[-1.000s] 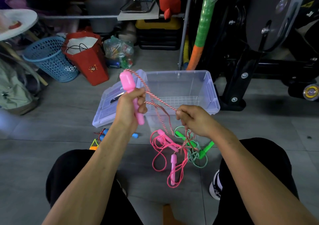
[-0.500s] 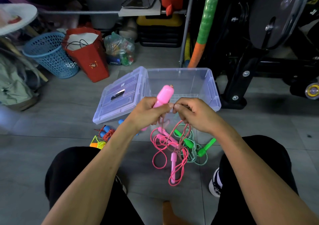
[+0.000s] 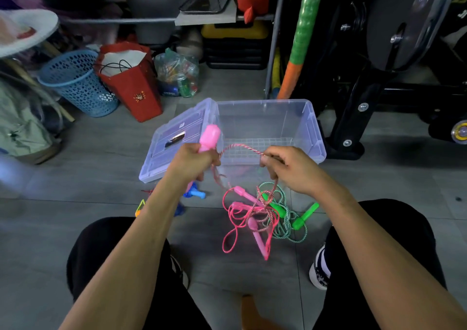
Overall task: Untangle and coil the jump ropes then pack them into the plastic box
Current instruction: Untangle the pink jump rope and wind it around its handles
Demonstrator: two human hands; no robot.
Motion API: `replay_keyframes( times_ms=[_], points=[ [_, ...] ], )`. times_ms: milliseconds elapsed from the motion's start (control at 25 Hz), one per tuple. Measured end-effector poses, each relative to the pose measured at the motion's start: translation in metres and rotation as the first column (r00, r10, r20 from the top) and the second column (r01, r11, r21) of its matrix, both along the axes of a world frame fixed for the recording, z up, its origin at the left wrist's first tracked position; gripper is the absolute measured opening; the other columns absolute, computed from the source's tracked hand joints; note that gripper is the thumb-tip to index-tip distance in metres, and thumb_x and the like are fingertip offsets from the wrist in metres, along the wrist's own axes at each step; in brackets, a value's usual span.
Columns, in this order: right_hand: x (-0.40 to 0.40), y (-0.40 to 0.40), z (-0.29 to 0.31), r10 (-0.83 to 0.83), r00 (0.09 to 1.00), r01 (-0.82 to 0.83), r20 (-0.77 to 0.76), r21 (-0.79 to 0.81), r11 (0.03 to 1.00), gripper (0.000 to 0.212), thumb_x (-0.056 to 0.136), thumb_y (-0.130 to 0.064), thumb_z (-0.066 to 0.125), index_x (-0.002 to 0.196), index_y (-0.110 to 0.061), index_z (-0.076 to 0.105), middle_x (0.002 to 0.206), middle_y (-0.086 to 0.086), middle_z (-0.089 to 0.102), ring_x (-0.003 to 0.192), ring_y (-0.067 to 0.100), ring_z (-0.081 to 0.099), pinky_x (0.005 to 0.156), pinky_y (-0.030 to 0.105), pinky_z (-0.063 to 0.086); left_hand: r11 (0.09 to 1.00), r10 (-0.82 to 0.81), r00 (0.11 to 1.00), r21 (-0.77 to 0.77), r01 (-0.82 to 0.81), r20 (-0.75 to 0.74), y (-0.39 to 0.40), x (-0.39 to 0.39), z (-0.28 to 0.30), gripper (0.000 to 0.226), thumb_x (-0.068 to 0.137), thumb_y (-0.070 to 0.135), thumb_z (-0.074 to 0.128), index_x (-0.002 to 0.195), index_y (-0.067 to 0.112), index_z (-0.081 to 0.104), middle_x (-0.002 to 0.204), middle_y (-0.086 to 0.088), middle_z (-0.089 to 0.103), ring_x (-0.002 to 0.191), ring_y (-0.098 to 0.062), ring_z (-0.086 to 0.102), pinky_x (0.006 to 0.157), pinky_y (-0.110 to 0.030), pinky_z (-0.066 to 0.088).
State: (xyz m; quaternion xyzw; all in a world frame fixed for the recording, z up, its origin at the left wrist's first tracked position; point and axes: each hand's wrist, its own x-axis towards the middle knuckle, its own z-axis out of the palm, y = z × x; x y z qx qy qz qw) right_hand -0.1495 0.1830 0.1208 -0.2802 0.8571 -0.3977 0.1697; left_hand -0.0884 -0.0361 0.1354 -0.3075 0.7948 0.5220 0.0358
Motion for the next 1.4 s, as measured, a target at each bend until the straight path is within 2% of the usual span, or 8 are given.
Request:
replay_keyframes(
  times_ms=[160, 280, 560, 720, 880, 1120, 1280, 1400],
  points=[
    [0.007, -0.005, 0.014, 0.021, 0.999, -0.024, -0.028, -0.1, 0.995, 0.024, 0.099, -0.024, 0.052, 0.085, -0.013, 0.068, 0.052, -0.01, 0.046, 0.049, 0.005, 0.039, 0.051, 0.026, 0.03, 0.981, -0.17, 0.981, 0.074, 0.177, -0.094, 0.023, 0.003, 0.002, 0.022, 0.088, 0.028, 0.067, 0.099, 0.009, 0.071, 0.066, -0.001, 0.054, 0.048, -0.013, 0.042, 0.044, -0.02, 0.038],
    [0.005, -0.005, 0.017, -0.038, 0.999, 0.031, -0.037, -0.182, 0.983, 0.021, 0.1, -0.021, 0.051, 0.087, -0.016, 0.067, 0.05, -0.017, 0.045, 0.049, 0.004, 0.038, 0.051, 0.02, 0.028, 0.938, -0.303, 0.941, 0.128, 0.322, -0.153, 0.035, 0.005, 0.009, 0.014, 0.091, 0.024, 0.066, 0.089, 0.011, 0.07, 0.06, 0.01, 0.065, 0.044, -0.01, 0.041, 0.047, -0.021, 0.037],
    [0.005, 0.002, 0.017, -0.109, 0.994, 0.102, -0.03, -0.174, 0.979, 0.005, 0.094, -0.018, 0.061, 0.09, -0.015, 0.061, 0.068, 0.003, 0.059, 0.058, 0.013, 0.051, 0.059, 0.025, 0.041, 0.937, 0.161, 0.918, 0.347, -0.027, -0.363, 0.013, -0.003, 0.012, 0.015, 0.087, 0.01, 0.066, 0.072, 0.01, 0.064, 0.058, -0.001, 0.061, 0.041, -0.011, 0.041, 0.045, -0.023, 0.035],
    [0.006, 0.006, 0.024, -0.071, 0.996, 0.063, -0.045, -0.16, 0.985, 0.015, 0.096, -0.017, 0.058, 0.088, -0.01, 0.069, 0.068, -0.006, 0.062, 0.053, 0.0, 0.051, 0.053, 0.011, 0.036, 0.989, -0.092, 0.974, 0.098, 0.114, -0.206, 0.015, 0.0, 0.006, 0.012, 0.087, 0.018, 0.068, 0.095, 0.012, 0.074, 0.08, -0.006, 0.064, 0.045, -0.009, 0.04, 0.045, -0.022, 0.036],
    [0.013, -0.001, 0.022, 0.026, 0.998, -0.033, -0.066, -0.101, 0.994, 0.021, 0.097, -0.019, 0.056, 0.083, -0.012, 0.068, 0.064, -0.005, 0.061, 0.052, 0.002, 0.05, 0.053, 0.014, 0.035, 0.929, -0.297, 0.934, 0.164, 0.331, -0.2, 0.037, 0.009, 0.015, 0.016, 0.091, 0.027, 0.065, 0.085, 0.013, 0.071, 0.051, 0.006, 0.055, 0.044, -0.011, 0.039, 0.048, -0.024, 0.034],
    [0.006, 0.012, 0.021, -0.078, 0.994, 0.084, 0.076, -0.071, 0.994, 0.02, 0.097, -0.026, 0.054, 0.086, -0.017, 0.068, 0.063, -0.006, 0.061, 0.055, 0.006, 0.052, 0.06, 0.029, 0.045, 0.903, 0.24, 0.911, 0.422, -0.083, -0.335, 0.012, -0.004, 0.01, 0.018, 0.09, 0.01, 0.062, 0.072, 0.01, 0.064, 0.055, 0.001, 0.052, 0.04, -0.008, 0.037, 0.046, -0.023, 0.034],
    [0.008, 0.015, 0.025, -0.088, 0.996, 0.087, -0.008, -0.058, 0.994, 0.024, 0.099, -0.025, 0.05, 0.088, -0.016, 0.07, 0.062, -0.005, 0.059, 0.054, 0.002, 0.049, 0.054, 0.019, 0.039, 0.983, -0.114, 0.987, 0.131, 0.128, -0.11, 0.014, 0.001, 0.006, 0.008, 0.086, 0.012, 0.067, 0.091, 0.011, 0.073, 0.081, 0.002, 0.07, 0.042, -0.006, 0.043, 0.043, -0.018, 0.038],
    [0.014, 0.006, 0.023, -0.004, 1.0, 0.003, -0.027, -0.023, 1.0, 0.026, 0.099, -0.023, 0.051, 0.083, -0.013, 0.068, 0.06, -0.005, 0.06, 0.051, 0.003, 0.047, 0.053, 0.021, 0.037, 0.938, -0.302, 0.949, 0.149, 0.313, -0.094, 0.039, 0.007, 0.011, 0.011, 0.09, 0.026, 0.067, 0.086, 0.017, 0.072, 0.048, 0.011, 0.053, 0.042, -0.009, 0.038, 0.043, -0.018, 0.033]
  ],
)
